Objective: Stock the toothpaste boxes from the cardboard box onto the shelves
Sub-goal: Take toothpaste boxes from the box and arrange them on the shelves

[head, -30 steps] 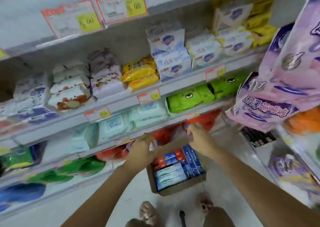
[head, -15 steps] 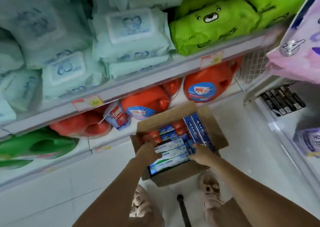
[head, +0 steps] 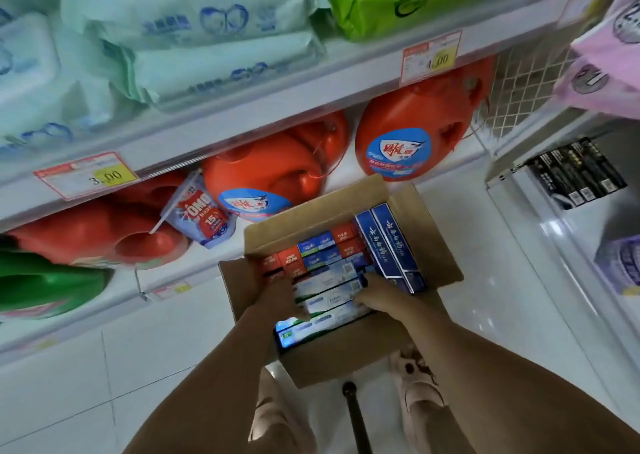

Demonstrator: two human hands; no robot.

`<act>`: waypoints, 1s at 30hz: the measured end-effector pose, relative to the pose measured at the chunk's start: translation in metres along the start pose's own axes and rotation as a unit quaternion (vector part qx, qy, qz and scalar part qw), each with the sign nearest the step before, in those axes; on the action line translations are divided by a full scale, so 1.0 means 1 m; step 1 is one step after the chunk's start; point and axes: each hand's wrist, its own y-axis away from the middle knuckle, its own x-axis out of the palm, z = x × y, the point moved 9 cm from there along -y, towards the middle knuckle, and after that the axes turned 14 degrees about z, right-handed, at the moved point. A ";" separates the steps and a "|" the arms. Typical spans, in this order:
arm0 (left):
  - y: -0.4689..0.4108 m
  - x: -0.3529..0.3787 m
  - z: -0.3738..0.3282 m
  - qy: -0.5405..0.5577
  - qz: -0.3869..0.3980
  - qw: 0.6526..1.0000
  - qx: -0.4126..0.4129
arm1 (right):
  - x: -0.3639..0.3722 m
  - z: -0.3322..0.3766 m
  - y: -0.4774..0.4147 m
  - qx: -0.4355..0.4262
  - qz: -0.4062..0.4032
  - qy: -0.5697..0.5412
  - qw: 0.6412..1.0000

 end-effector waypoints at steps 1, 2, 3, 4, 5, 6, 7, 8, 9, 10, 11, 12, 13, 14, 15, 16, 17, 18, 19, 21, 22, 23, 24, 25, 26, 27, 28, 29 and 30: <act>-0.003 -0.001 0.003 -0.008 0.011 1.000 -0.015 | 0.000 0.000 -0.002 0.002 0.004 -0.005 1.000; -0.004 -0.002 0.004 -0.026 0.028 0.999 -0.033 | 0.001 0.000 -0.004 0.003 0.011 -0.010 1.000; -0.005 -0.005 0.005 -0.050 0.044 0.997 -0.049 | 0.001 0.000 -0.007 0.004 0.017 -0.015 1.000; -0.004 -0.010 0.002 -0.072 0.051 0.994 -0.058 | 0.001 0.000 -0.009 0.002 0.019 -0.017 1.000; -0.002 -0.017 -0.002 -0.087 0.048 0.993 -0.059 | 0.000 0.000 -0.011 0.002 0.018 -0.018 1.000; 0.001 -0.026 -0.007 -0.099 0.038 0.993 -0.052 | -0.001 -0.001 -0.014 0.004 0.015 -0.015 1.000; 0.005 -0.036 -0.011 -0.110 0.028 0.992 -0.046 | 0.000 -0.001 -0.016 0.005 0.014 -0.007 1.000; 0.011 -0.047 -0.013 -0.120 0.023 0.991 -0.046 | 0.000 0.000 -0.017 0.001 0.014 0.005 1.000; 0.018 -0.057 -0.014 -0.114 0.021 0.992 -0.049 | 0.000 0.001 -0.018 -0.002 0.015 0.023 1.000; 0.026 -0.067 -0.011 -0.090 0.025 0.994 -0.052 | 0.000 0.002 -0.018 -0.006 0.014 0.051 0.999; 0.032 -0.074 -0.006 -0.049 0.030 0.997 -0.051 | 0.001 0.004 -0.017 -0.006 0.012 0.090 0.996; 0.039 -0.080 0.000 -0.010 0.035 0.998 -0.045 | 0.001 0.004 -0.017 -0.005 0.007 0.130 0.991; 0.046 -0.082 0.006 0.028 0.045 0.998 -0.042 | 0.002 0.005 -0.016 -0.004 0.001 0.163 0.987; 0.054 -0.080 0.011 0.073 0.060 0.995 -0.039 | 0.004 0.005 -0.016 -0.005 -0.006 0.184 0.983; 0.061 -0.075 0.016 0.134 0.075 0.987 -0.035 | 0.007 0.006 -0.015 -0.011 -0.012 0.195 0.981; 0.067 -0.069 0.022 0.204 0.085 0.975 -0.032 | 0.008 0.009 -0.013 -0.023 -0.020 0.204 0.979; 0.073 -0.063 0.027 0.267 0.087 0.959 -0.027 | 0.009 0.012 -0.011 -0.038 -0.026 0.209 0.977; 0.079 -0.057 0.032 0.317 0.084 0.945 -0.019 | 0.011 0.014 -0.009 -0.052 -0.031 0.213 0.975; 0.084 -0.051 0.037 0.354 0.083 0.932 -0.010 | 0.011 0.017 -0.008 -0.068 -0.034 0.214 0.974; 0.094 -0.038 0.045 0.408 0.081 0.909 0.002 | 0.011 0.021 -0.005 -0.095 -0.041 0.217 0.971; 0.099 -0.032 0.047 0.427 0.079 0.901 0.009 | 0.010 0.022 -0.004 -0.101 -0.041 0.220 0.969; 0.104 -0.028 0.048 0.441 0.075 0.894 0.017 | 0.010 0.024 -0.003 -0.106 -0.038 0.226 0.968; 0.108 -0.026 0.048 0.450 0.069 0.890 0.026 | 0.010 0.025 -0.002 -0.106 -0.034 0.235 0.965; 0.112 -0.025 0.047 0.455 0.063 0.888 0.030 | 0.009 0.026 -0.001 -0.108 -0.031 0.246 0.963; 0.116 -0.026 0.045 0.454 0.057 0.889 0.031 | 0.009 0.029 0.001 -0.110 -0.034 0.258 0.959; 0.119 -0.028 0.044 0.448 0.049 0.892 0.033 | 0.008 0.032 0.002 -0.113 -0.042 0.270 0.955; 0.122 -0.029 0.043 0.442 0.040 0.896 0.032 | 0.007 0.036 0.006 -0.113 -0.058 0.284 0.950; 0.126 -0.029 0.040 0.439 0.034 0.897 0.032 | 0.006 0.040 0.011 -0.116 -0.074 0.295 0.946; 0.130 -0.027 0.037 0.442 0.029 0.896 0.031 | 0.005 0.044 0.017 -0.124 -0.084 0.297 0.943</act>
